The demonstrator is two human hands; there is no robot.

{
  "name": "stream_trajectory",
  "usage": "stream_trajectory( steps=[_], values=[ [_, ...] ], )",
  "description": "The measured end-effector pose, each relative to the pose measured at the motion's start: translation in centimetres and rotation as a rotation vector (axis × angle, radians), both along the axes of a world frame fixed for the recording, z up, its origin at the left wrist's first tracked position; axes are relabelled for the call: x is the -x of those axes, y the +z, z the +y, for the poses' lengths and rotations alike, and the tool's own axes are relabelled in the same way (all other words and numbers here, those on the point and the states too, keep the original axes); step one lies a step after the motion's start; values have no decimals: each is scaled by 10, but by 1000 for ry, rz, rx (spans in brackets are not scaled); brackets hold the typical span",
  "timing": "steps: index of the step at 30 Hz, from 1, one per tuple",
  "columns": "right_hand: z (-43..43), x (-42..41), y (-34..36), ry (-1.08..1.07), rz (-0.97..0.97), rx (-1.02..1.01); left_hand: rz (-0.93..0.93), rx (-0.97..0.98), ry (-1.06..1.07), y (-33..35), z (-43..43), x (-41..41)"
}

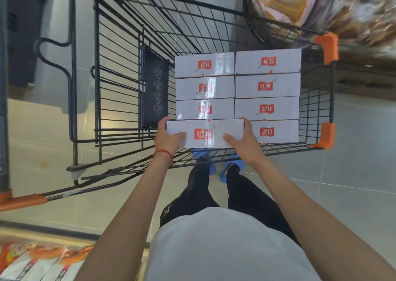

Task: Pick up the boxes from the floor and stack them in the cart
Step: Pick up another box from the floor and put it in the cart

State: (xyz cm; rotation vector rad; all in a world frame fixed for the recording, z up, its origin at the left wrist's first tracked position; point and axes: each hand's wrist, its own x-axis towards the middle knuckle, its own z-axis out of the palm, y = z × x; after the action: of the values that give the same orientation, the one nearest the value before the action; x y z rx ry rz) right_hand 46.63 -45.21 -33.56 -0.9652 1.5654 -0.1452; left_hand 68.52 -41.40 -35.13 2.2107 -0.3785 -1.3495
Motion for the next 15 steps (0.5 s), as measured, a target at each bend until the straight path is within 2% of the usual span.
stream_trajectory(
  steps=[3, 6, 8, 15],
  values=[
    [8, 6, 5, -146, 47, 84, -177, 69, -116, 10, -3, 12],
    [23, 25, 9, -294, 37, 156, -380, 153, -388, 19, -6, 28],
    [33, 44, 14, -381, 17, 201, -373, 187, -501, 24, -10, 43],
    [70, 140, 43, -716, -37, 318, -237, 333, -667, 62, -22, 141]
  ],
)
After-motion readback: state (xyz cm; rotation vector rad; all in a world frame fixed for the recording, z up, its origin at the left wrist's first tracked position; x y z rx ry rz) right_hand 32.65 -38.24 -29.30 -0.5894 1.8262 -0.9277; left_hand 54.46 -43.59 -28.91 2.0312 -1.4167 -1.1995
